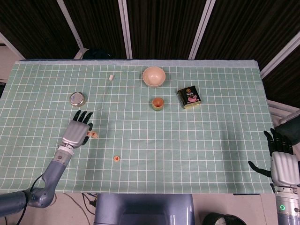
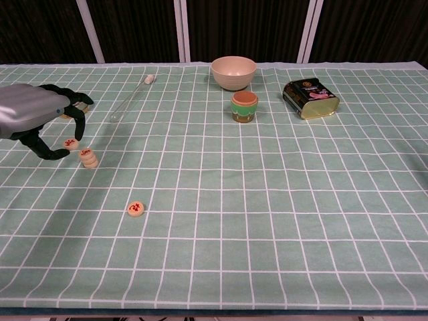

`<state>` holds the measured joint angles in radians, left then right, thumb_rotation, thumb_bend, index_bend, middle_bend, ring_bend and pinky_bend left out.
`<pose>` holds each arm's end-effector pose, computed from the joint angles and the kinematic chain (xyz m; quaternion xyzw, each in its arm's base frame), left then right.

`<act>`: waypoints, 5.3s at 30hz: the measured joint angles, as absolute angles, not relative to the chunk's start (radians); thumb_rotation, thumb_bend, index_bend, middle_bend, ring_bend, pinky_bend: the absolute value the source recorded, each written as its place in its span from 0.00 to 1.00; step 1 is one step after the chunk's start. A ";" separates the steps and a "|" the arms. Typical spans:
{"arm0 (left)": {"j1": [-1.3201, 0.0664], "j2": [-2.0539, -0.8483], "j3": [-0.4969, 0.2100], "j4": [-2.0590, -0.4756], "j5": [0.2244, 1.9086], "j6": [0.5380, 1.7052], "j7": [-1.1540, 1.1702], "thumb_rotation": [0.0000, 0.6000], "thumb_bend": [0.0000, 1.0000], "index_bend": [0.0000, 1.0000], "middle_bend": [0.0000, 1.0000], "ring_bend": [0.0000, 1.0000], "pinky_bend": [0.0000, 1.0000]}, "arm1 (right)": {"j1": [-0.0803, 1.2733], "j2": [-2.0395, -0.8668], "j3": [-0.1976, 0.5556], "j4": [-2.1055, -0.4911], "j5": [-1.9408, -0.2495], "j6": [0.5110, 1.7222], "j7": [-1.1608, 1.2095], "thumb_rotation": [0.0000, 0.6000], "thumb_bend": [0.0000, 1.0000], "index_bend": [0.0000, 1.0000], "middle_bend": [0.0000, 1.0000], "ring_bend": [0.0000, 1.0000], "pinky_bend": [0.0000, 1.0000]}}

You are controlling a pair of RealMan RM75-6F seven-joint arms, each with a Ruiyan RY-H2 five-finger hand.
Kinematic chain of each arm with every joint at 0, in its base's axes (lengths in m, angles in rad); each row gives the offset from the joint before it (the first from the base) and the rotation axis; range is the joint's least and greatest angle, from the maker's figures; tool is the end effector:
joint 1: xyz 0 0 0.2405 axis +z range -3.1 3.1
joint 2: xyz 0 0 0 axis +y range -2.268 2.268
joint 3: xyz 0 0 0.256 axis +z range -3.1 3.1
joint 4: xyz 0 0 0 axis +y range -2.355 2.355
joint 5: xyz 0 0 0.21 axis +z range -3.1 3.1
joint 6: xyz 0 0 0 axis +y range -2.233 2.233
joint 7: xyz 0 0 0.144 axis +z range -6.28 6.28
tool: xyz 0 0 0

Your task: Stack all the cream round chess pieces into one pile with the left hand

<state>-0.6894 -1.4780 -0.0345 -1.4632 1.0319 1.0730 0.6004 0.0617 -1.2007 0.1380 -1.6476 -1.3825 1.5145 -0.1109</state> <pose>-0.2134 0.3286 0.0079 -0.7689 -0.2913 -0.2444 0.5141 -0.3086 -0.1895 0.1521 0.5300 -0.3947 0.3948 0.6383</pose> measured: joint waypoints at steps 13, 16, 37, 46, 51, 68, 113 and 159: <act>-0.692 -1.522 -0.047 -1.429 1.048 1.069 0.636 1.00 0.32 0.46 0.06 0.00 0.00 | 0.062 -1.200 0.139 -1.651 -1.379 1.513 -0.115 1.00 0.23 0.09 0.01 0.00 0.00; -0.691 -1.531 -0.049 -1.420 1.044 1.067 0.645 1.00 0.32 0.46 0.06 0.00 0.00 | 0.062 -1.200 0.139 -1.650 -1.379 1.513 -0.114 1.00 0.23 0.09 0.01 0.00 0.00; -0.689 -1.558 -0.061 -1.403 1.037 1.059 0.689 1.00 0.32 0.44 0.05 0.00 0.00 | 0.062 -1.197 0.138 -1.651 -1.380 1.512 -0.118 1.00 0.23 0.09 0.01 0.00 0.00; -0.686 -1.562 -0.065 -1.404 1.042 1.062 0.696 1.00 0.32 0.43 0.05 0.00 0.00 | 0.062 -1.197 0.138 -1.650 -1.380 1.513 -0.116 1.00 0.23 0.09 0.01 0.00 0.00; -0.683 -1.557 -0.067 -1.415 1.053 1.068 0.691 1.00 0.32 0.41 0.05 0.00 0.00 | 0.063 -1.197 0.138 -1.650 -1.381 1.513 -0.118 1.00 0.23 0.09 0.01 0.00 0.00; -0.672 -1.481 -0.020 -1.681 1.187 1.116 0.741 1.00 0.24 0.37 0.04 0.00 0.00 | 0.062 -1.198 0.137 -1.648 -1.383 1.515 -0.122 1.00 0.23 0.09 0.01 0.00 0.00; -0.672 -1.594 0.032 -1.570 1.266 1.006 0.709 1.00 0.28 0.46 0.06 0.00 0.00 | 0.061 -1.195 0.141 -1.650 -1.377 1.515 -0.109 1.00 0.23 0.09 0.01 0.00 0.00; -0.654 -1.513 -0.037 -1.634 1.269 1.068 0.650 1.00 0.31 0.49 0.06 0.00 0.00 | 0.060 -1.194 0.143 -1.651 -1.375 1.516 -0.105 1.00 0.23 0.09 0.01 0.00 0.00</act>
<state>-0.6536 -1.5132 -0.0374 -1.6336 1.2686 1.0678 0.6504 0.0605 -1.1939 0.1432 -1.6514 -1.3749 1.5162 -0.1045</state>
